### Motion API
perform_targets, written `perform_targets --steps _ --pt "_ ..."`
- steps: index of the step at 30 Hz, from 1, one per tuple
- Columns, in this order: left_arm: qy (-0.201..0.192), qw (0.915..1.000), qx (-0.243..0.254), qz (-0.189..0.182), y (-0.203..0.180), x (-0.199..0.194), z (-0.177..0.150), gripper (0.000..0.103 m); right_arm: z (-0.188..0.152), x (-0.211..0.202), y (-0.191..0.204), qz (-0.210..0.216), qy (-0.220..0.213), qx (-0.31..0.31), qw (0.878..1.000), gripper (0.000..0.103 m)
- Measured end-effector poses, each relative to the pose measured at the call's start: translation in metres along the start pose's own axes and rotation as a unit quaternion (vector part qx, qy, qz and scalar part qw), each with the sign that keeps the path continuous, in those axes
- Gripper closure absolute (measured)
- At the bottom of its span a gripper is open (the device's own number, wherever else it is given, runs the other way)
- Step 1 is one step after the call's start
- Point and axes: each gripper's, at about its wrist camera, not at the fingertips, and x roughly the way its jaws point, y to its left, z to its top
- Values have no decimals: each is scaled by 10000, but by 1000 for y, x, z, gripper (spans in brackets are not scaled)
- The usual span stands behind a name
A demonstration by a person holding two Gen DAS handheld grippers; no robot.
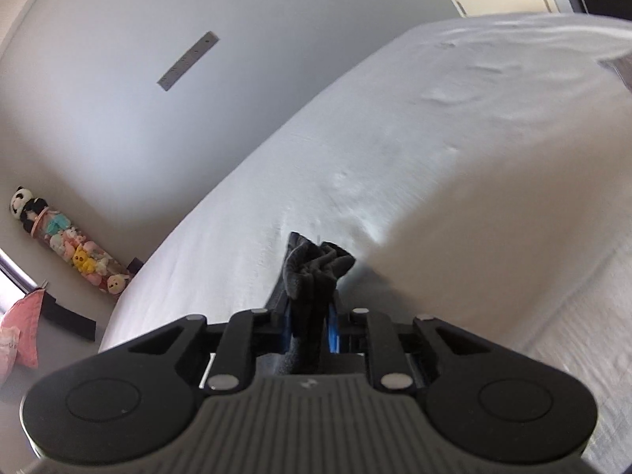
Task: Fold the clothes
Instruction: 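Lift the leg hems with the right tool and fold them toward the waistband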
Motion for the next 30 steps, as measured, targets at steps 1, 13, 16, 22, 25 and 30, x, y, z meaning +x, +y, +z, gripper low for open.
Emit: perform_targets --steps 1,13,16,22,25,30 --pt "-28 10000 -21 -36 0 -2 1 85 3 -6 16 103 -35 -155 9998 84" --pt "-348 9978 -386 -408 15 -26 10 85 -43 -51 217 973 -196 -2102 9726 84" --pt "-405 9969 -424 -523 19 -29 11 85 -73 -49 250 1080 -133 -2491 9623 84" --pt "-76 9962 39 -869 4 -15 3 85 -85 -49 266 1010 -113 -2561 9613 84" --pt "55 9923 462 -1145 -18 -7 -5 87 -77 -49 261 905 -136 -2449 9652 84" --pt "185 9799 1250 -1545 -70 13 -9 89 -63 -50 252 730 -176 -2262 9712 84"
